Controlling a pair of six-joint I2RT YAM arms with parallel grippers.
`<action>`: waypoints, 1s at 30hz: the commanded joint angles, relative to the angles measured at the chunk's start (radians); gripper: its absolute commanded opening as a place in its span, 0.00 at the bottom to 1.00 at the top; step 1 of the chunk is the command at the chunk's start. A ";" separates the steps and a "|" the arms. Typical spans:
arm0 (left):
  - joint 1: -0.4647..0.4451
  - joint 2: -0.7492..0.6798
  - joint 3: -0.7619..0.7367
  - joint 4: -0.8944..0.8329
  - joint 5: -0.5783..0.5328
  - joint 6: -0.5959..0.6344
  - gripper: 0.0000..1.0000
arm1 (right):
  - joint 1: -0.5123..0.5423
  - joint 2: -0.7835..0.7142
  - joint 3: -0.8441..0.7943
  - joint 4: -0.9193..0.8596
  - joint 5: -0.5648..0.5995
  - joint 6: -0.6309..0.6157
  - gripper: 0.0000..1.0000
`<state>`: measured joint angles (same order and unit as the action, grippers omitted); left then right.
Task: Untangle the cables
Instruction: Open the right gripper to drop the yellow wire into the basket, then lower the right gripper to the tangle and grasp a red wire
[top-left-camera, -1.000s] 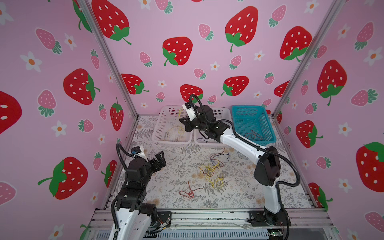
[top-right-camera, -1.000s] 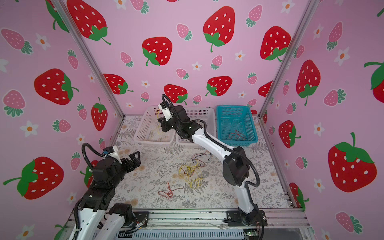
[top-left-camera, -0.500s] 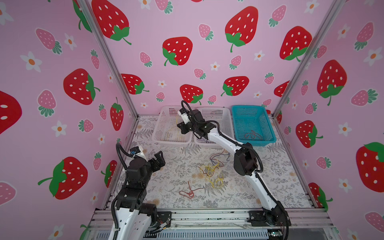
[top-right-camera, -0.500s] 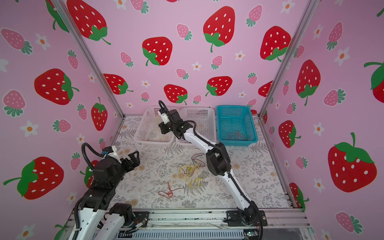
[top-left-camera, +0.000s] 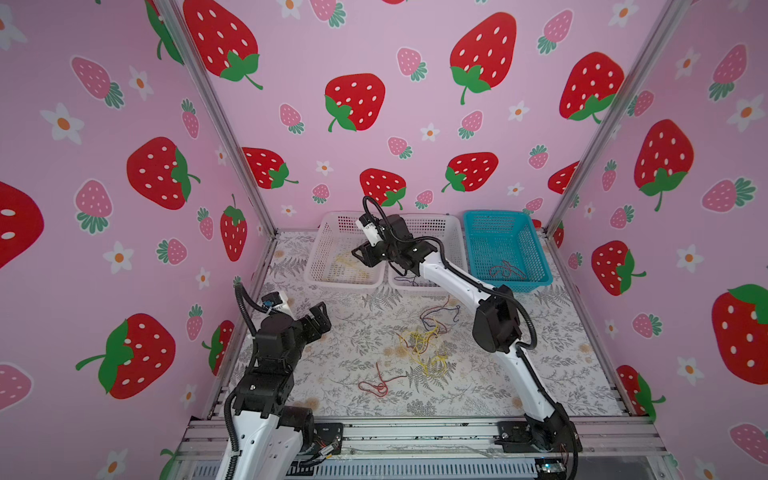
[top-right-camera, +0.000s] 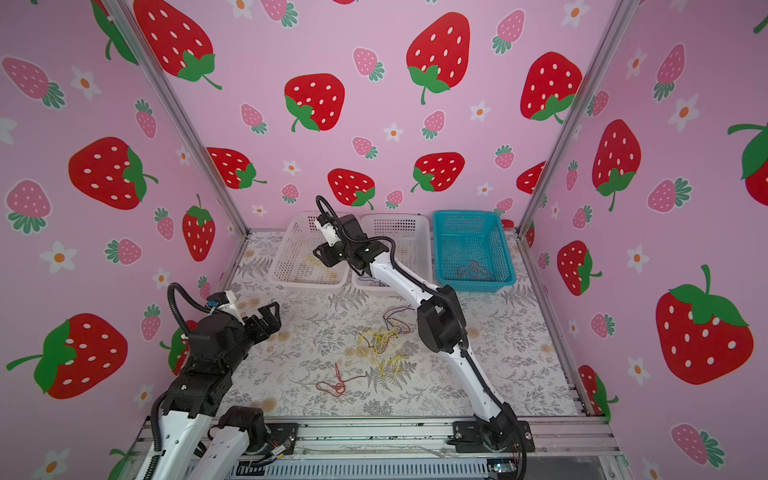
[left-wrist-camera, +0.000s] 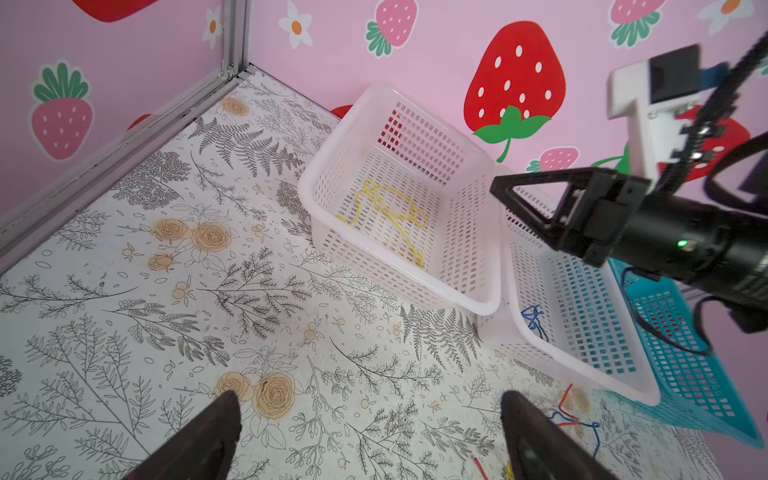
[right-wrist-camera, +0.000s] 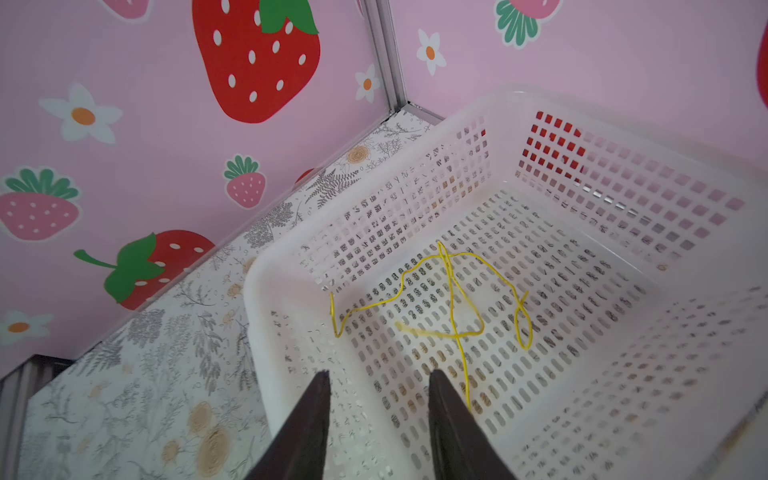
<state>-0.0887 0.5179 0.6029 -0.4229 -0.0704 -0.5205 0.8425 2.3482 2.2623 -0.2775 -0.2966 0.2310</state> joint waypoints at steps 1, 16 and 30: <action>0.004 -0.009 0.014 0.002 -0.011 -0.006 0.99 | 0.013 -0.252 -0.190 0.040 0.040 -0.040 0.49; 0.001 0.007 0.031 -0.019 -0.014 0.002 0.99 | 0.218 -1.016 -1.173 0.296 0.269 0.013 0.62; 0.000 0.016 0.040 -0.032 -0.016 0.013 0.99 | 0.482 -0.988 -1.493 0.443 0.340 0.193 0.59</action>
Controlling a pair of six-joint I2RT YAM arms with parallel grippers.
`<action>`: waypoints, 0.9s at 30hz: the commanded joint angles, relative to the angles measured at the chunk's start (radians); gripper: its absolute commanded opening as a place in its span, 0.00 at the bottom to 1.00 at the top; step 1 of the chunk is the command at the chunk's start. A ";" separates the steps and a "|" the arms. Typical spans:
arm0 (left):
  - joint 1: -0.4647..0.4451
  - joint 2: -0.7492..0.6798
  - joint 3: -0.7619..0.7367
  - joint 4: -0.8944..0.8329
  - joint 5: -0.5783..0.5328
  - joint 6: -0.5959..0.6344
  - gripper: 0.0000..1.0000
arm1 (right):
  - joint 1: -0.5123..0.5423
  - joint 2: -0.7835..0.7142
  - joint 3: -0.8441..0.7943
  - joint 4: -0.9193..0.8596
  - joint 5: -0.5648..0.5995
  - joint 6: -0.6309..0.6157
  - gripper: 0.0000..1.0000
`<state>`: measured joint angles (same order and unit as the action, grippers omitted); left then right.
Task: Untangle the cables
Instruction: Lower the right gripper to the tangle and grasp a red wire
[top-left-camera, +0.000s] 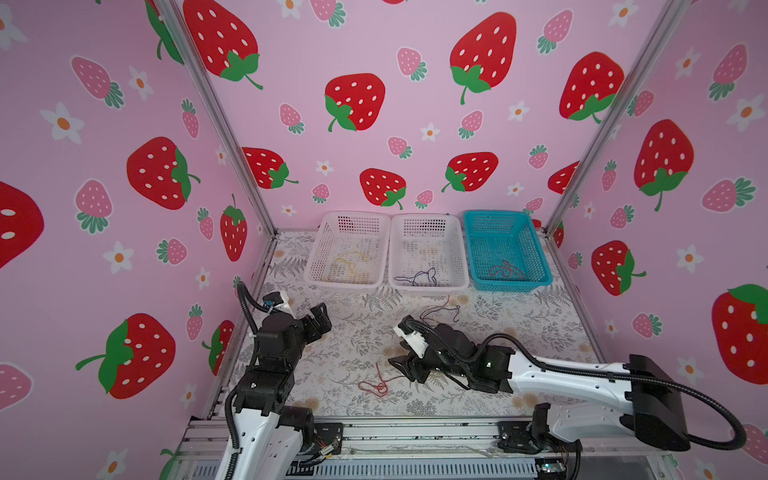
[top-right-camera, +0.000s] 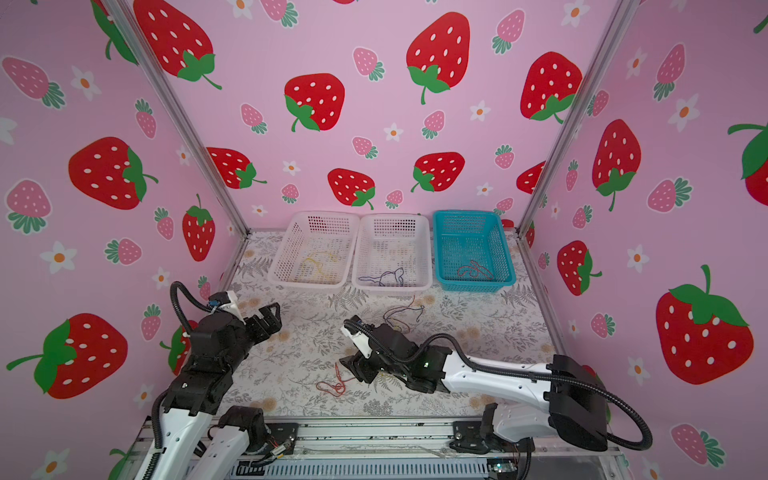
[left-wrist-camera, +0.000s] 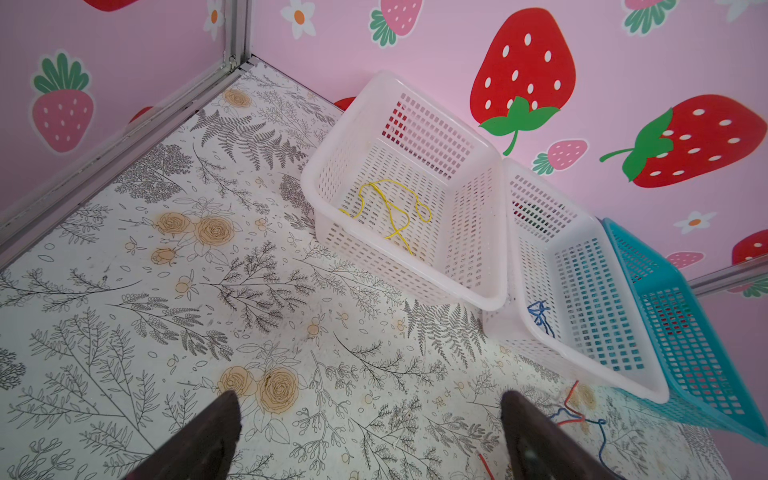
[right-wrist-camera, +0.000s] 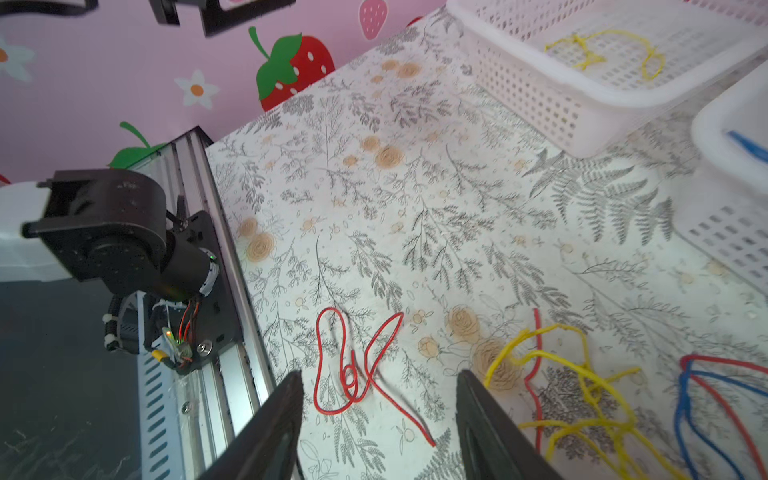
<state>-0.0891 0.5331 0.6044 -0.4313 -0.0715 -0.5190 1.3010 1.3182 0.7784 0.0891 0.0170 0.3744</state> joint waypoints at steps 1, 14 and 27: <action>0.000 0.002 0.038 -0.023 -0.013 0.013 0.99 | 0.034 0.069 -0.012 0.088 0.029 0.058 0.58; 0.000 0.006 0.041 -0.027 -0.002 0.015 0.99 | 0.067 0.351 0.053 0.182 0.008 0.128 0.41; -0.001 0.009 0.043 -0.026 0.005 0.014 0.99 | 0.077 0.472 0.104 0.204 0.013 0.136 0.24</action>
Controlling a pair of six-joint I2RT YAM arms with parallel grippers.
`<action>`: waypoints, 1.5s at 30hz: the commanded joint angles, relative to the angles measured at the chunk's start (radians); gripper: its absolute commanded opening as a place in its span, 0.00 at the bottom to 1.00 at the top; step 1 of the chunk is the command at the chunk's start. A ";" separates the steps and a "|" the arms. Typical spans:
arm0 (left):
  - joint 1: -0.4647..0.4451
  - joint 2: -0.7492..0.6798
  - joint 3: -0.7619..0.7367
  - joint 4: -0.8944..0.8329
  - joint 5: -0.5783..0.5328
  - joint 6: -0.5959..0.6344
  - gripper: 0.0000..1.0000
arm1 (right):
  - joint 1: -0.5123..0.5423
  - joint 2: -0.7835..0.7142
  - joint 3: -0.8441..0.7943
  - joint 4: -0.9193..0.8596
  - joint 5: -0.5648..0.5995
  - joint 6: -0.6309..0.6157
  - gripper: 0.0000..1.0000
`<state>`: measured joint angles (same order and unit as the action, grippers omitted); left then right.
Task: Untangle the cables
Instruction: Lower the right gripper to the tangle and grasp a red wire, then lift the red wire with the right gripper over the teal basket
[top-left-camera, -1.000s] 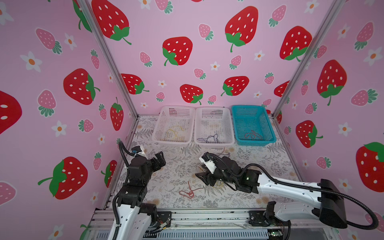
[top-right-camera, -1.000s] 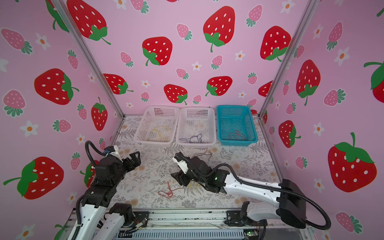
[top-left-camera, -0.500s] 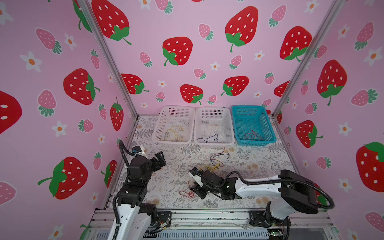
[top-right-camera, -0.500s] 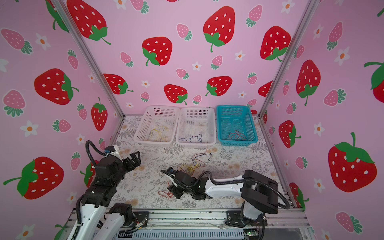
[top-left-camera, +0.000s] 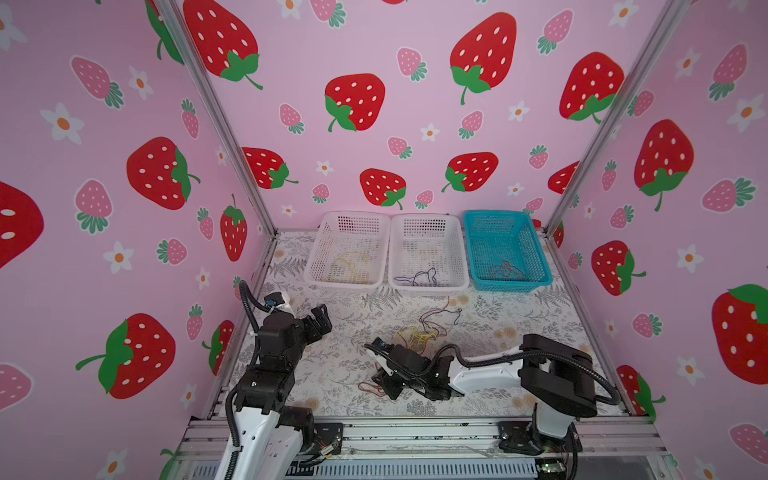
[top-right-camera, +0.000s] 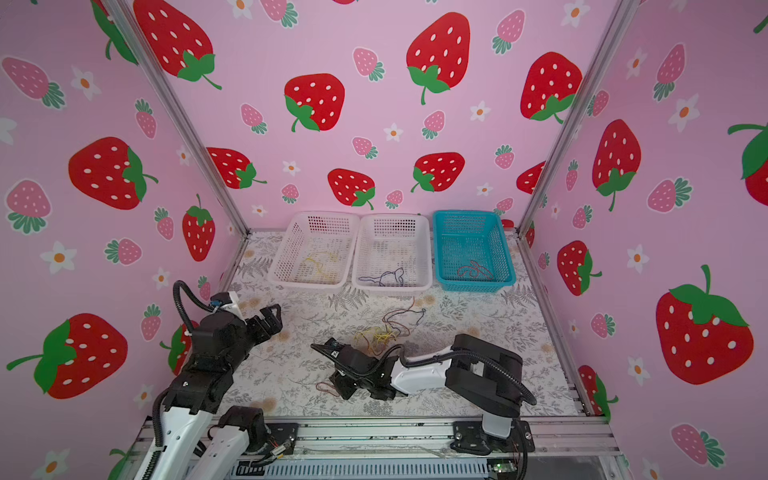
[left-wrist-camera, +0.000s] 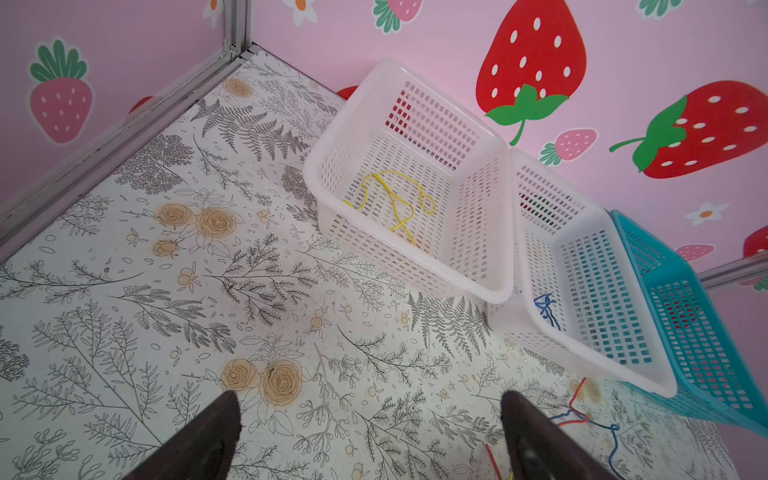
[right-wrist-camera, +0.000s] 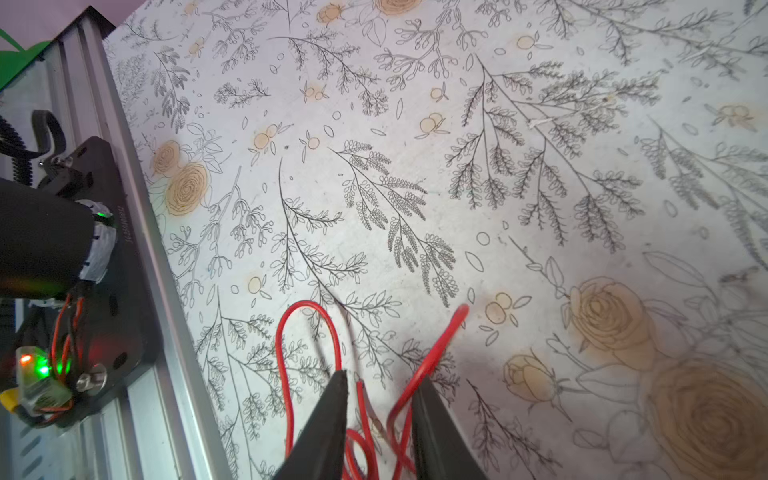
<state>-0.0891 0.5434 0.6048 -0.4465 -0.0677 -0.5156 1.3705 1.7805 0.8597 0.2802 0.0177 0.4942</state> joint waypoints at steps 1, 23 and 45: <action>0.000 -0.002 0.043 -0.011 0.002 0.013 0.99 | 0.008 0.010 0.024 0.011 0.009 0.015 0.22; -0.001 0.008 0.045 -0.015 0.012 0.017 1.00 | -0.005 -0.414 0.075 -0.141 0.101 -0.111 0.00; 0.000 0.035 0.044 -0.033 -0.022 -0.097 0.99 | -0.921 -0.595 0.128 -0.233 0.072 -0.007 0.00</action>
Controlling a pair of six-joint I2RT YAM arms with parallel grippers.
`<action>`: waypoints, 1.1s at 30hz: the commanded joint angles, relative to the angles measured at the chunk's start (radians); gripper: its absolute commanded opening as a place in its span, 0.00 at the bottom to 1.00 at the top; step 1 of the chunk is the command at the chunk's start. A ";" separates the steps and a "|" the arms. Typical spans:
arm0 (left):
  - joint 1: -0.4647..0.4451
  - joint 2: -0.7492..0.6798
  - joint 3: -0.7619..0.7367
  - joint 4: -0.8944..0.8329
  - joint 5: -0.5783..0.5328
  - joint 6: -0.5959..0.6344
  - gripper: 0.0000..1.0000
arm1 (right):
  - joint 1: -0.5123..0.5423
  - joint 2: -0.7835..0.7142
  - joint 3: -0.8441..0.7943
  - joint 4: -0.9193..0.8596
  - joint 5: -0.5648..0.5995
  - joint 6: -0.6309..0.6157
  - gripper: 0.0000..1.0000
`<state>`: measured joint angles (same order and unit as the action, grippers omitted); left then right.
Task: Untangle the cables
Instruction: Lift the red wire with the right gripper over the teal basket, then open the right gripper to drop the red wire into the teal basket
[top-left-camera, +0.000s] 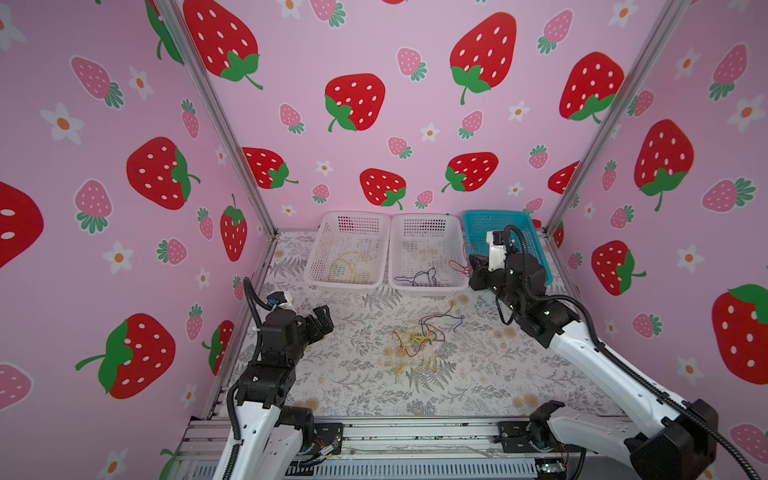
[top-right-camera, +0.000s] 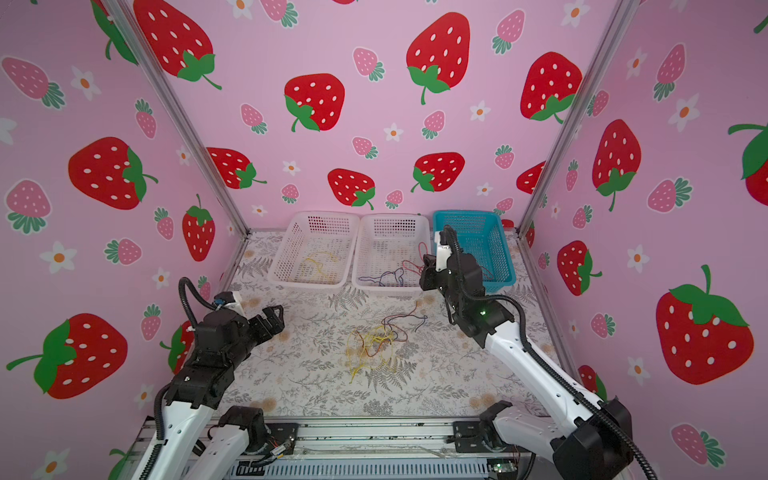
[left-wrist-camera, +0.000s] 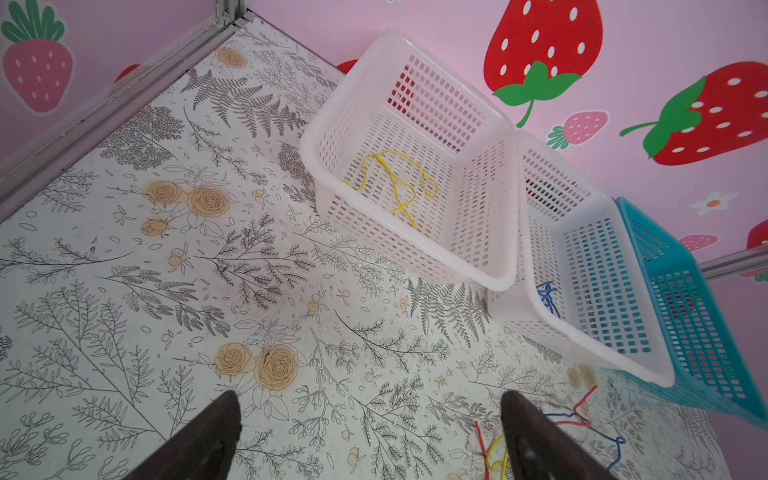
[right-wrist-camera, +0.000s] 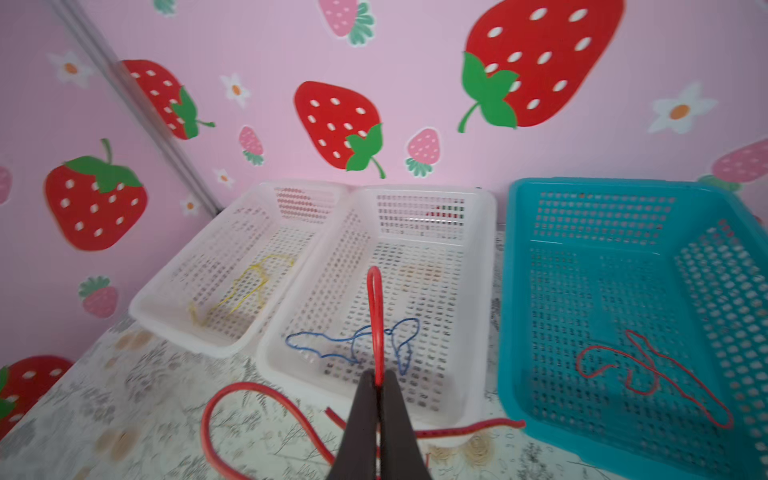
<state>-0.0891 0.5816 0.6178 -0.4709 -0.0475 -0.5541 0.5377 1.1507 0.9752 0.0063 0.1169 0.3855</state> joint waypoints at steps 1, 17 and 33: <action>0.000 -0.002 0.031 -0.013 -0.053 -0.068 0.99 | -0.127 0.054 0.009 0.076 -0.062 0.131 0.00; -0.002 0.008 0.010 0.022 0.031 -0.043 0.99 | -0.370 0.492 0.198 0.117 0.082 0.218 0.00; -0.006 0.072 0.023 0.026 0.118 -0.017 0.99 | -0.362 0.410 0.201 0.107 0.062 0.245 0.51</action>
<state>-0.0917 0.6415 0.6178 -0.4671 0.0444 -0.5823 0.1650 1.6394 1.1629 0.1020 0.1791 0.6106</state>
